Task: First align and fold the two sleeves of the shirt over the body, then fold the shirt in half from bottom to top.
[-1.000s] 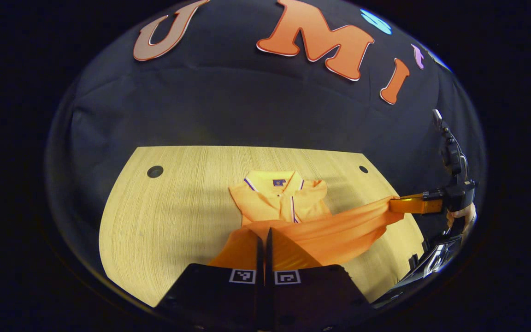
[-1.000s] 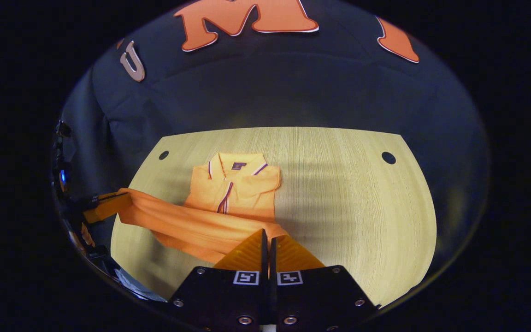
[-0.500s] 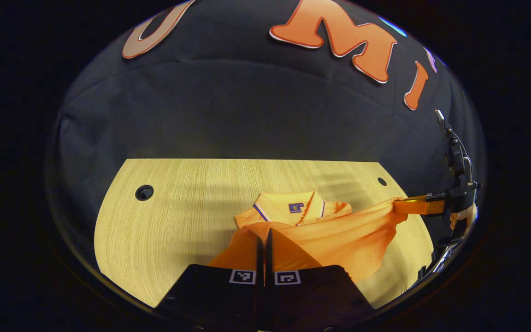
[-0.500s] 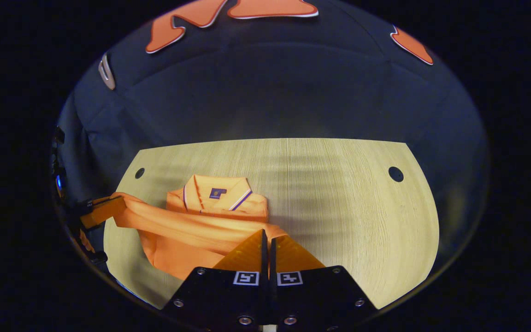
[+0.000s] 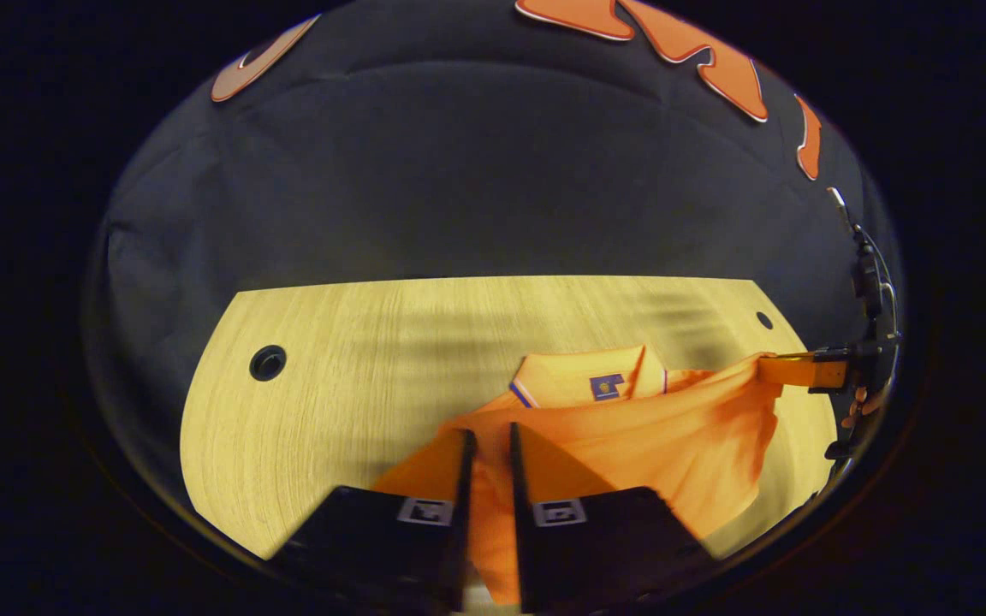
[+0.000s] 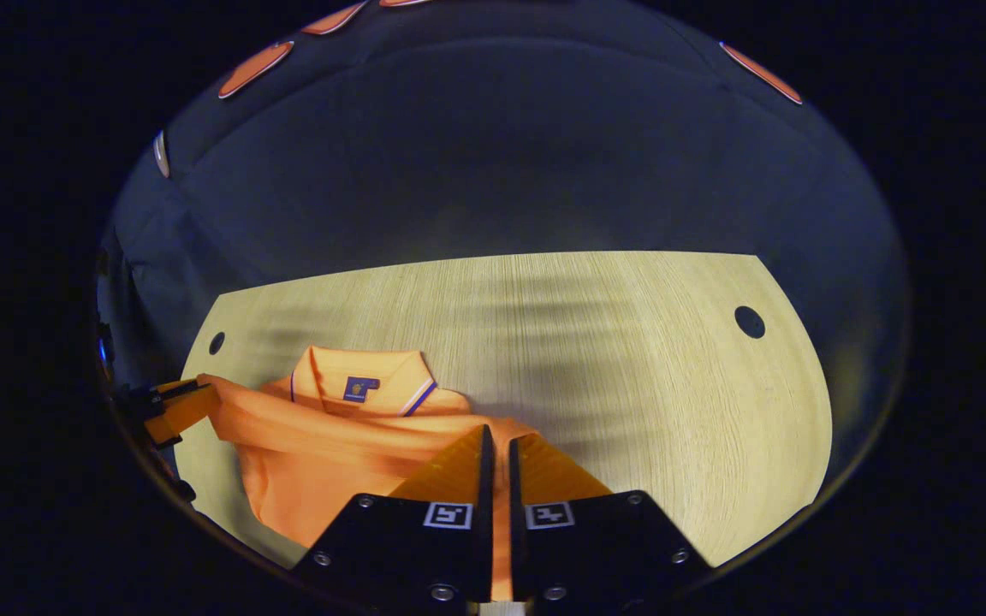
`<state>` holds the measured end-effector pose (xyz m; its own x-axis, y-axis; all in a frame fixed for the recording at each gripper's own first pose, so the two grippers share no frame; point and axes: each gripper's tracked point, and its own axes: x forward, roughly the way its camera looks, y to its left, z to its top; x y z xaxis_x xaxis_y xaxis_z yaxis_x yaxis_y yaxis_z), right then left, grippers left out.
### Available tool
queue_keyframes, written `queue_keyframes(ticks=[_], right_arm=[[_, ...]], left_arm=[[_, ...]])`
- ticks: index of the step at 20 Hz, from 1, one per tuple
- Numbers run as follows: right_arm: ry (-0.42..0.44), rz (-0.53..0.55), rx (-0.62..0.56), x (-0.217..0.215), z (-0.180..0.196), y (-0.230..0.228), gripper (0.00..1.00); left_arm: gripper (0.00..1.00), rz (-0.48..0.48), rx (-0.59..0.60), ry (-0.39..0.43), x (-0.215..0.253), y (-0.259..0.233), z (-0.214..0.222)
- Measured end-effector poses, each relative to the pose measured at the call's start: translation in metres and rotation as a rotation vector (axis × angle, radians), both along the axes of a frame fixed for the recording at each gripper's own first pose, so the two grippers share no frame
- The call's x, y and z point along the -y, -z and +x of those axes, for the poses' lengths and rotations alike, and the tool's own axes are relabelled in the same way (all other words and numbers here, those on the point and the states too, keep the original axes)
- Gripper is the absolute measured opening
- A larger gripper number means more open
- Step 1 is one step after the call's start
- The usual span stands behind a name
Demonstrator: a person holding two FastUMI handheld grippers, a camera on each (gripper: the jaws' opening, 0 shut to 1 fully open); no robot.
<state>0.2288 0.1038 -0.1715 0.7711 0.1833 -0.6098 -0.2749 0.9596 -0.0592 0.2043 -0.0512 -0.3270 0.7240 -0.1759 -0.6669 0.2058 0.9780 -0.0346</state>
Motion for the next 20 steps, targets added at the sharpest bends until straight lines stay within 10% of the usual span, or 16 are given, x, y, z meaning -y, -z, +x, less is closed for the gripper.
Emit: queue_keyframes(ticks=[1, 3, 4, 20], right_arm=[[0.005, -0.011, 0.000, 0.005, -0.001, -0.002, 0.18], [0.007, -0.033, 0.029, 0.007, 0.002, 0.003, 0.69], [0.009, -0.033, 0.044, 0.005, 0.000, 0.001, 0.95], [-0.043, 0.112, 0.438, 0.017, -0.085, -0.163, 0.98]], left_arm=[[0.55, -0.004, 0.012, -0.005, -0.003, -0.009, -0.002], [1.00, 0.010, 0.040, -0.026, -0.009, -0.020, 0.001], [1.00, 0.027, 0.060, -0.033, -0.013, -0.024, 0.003], [0.97, -0.027, 0.543, 0.041, 0.057, -0.249, -0.061]])
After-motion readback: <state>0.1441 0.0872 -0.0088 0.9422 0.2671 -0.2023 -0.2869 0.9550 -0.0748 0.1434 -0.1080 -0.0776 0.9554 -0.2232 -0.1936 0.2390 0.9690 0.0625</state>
